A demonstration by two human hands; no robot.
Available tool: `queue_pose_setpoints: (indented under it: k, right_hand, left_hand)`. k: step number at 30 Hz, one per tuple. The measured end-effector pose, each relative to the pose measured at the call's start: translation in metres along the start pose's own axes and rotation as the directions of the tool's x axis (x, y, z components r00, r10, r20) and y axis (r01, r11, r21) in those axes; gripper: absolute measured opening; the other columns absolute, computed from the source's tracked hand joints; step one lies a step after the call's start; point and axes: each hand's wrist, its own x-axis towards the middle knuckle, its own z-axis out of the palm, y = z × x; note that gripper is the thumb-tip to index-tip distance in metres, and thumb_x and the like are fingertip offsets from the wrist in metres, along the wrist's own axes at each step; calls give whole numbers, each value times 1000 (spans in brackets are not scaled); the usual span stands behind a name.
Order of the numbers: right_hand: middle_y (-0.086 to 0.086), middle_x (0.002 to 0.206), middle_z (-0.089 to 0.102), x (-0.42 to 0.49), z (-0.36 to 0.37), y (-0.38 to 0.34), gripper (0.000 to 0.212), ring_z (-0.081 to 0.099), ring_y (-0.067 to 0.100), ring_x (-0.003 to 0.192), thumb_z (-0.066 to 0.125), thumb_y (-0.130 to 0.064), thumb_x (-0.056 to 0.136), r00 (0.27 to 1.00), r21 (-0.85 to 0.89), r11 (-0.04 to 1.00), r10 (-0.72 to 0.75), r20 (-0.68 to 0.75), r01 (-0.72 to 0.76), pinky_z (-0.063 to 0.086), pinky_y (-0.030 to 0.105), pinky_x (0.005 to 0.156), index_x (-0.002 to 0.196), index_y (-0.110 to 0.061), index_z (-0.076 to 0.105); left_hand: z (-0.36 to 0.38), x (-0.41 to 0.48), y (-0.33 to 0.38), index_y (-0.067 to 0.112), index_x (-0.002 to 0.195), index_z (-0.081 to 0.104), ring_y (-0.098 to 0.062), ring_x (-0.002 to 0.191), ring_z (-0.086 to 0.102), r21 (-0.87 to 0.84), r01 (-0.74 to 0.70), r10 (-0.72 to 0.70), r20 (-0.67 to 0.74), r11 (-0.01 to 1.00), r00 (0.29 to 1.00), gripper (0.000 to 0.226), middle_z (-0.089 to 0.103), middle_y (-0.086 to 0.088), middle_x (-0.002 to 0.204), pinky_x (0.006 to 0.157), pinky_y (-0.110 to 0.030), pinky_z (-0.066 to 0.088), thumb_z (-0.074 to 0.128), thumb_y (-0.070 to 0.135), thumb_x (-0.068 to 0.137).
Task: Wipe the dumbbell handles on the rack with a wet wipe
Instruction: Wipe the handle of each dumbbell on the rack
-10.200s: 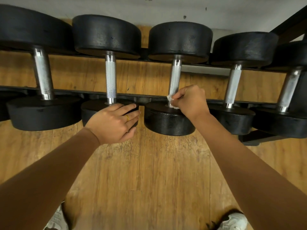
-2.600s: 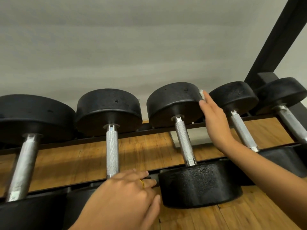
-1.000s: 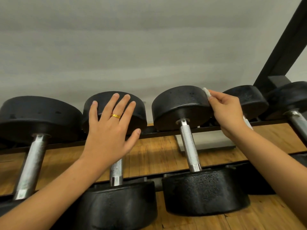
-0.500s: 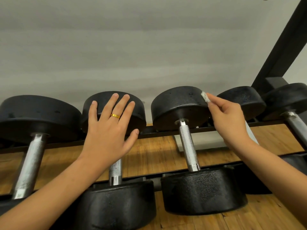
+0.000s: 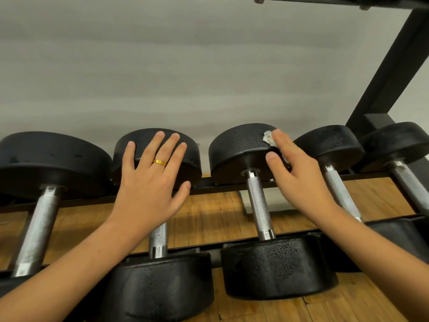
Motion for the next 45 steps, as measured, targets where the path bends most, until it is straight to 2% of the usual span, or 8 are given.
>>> queue_pose_setpoints:
  k: [6,11,18,23,30,35,41,45]
  right_hand:
    - [2,169,-1,13,9,7,75,-7,11,154,26,-54,103,991,-229,972,-34,127,63,5,33,126,161,-13,1]
    - [-6,168,-7,-11,10,2,85,-15,4,152,26,-68,97,979,-279,948,-110,174,156,1,25,120,161,-20,-3]
    - [2,153,31,29,4,-1,71,33,18,141,36,-60,100,986,-202,973,-87,143,115,39,47,114,155,-17,21]
    - [-5,169,-3,6,7,-4,85,-10,7,153,31,-66,97,966,-341,914,-152,209,217,4,28,119,161,-20,2]
    - [-1,161,24,37,9,-9,79,29,16,145,34,-67,96,984,-259,955,-112,140,146,36,42,115,156,-19,20]
    - [-1,169,6,1,11,-9,85,-4,12,155,37,-64,96,948,-435,845,-237,213,309,10,32,123,161,-17,11]
    - [0,167,13,43,10,-13,89,13,15,153,40,-69,94,972,-413,885,-149,184,214,29,38,118,160,-18,12]
    - [1,168,11,17,13,-18,90,5,16,155,36,-71,93,957,-441,855,-199,211,275,21,40,123,160,-16,13]
  left_hand:
    - [1,-1,1,11,154,45,-32,152,31,11,-1,1,0,1000,1000,74,41,-13,161,117,-67,22,48,51,91]
    - [-1,0,1,11,154,44,-32,153,30,2,0,0,24,1000,1000,75,40,-12,162,117,-68,23,43,52,92]
    - [-1,0,1,12,155,42,-31,154,28,8,1,-1,38,1000,999,75,39,-12,163,118,-67,21,43,53,92]
    - [0,-1,1,11,155,43,-31,154,29,8,-2,2,27,1000,1000,75,40,-12,162,118,-67,22,44,52,92]
    - [2,0,1,12,154,44,-31,154,29,-16,10,-10,15,1000,1000,74,40,-11,162,119,-67,20,43,54,93]
    - [2,0,1,12,154,44,-31,154,29,-25,4,-4,14,1000,1000,75,40,-12,162,119,-67,22,42,54,93]
    - [4,0,0,12,155,44,-31,154,28,-15,4,-4,10,1000,1000,75,39,-12,162,119,-67,21,43,53,92]
    - [2,0,1,12,155,43,-31,154,28,-12,0,0,11,1000,1000,75,39,-11,162,119,-67,21,44,53,92]
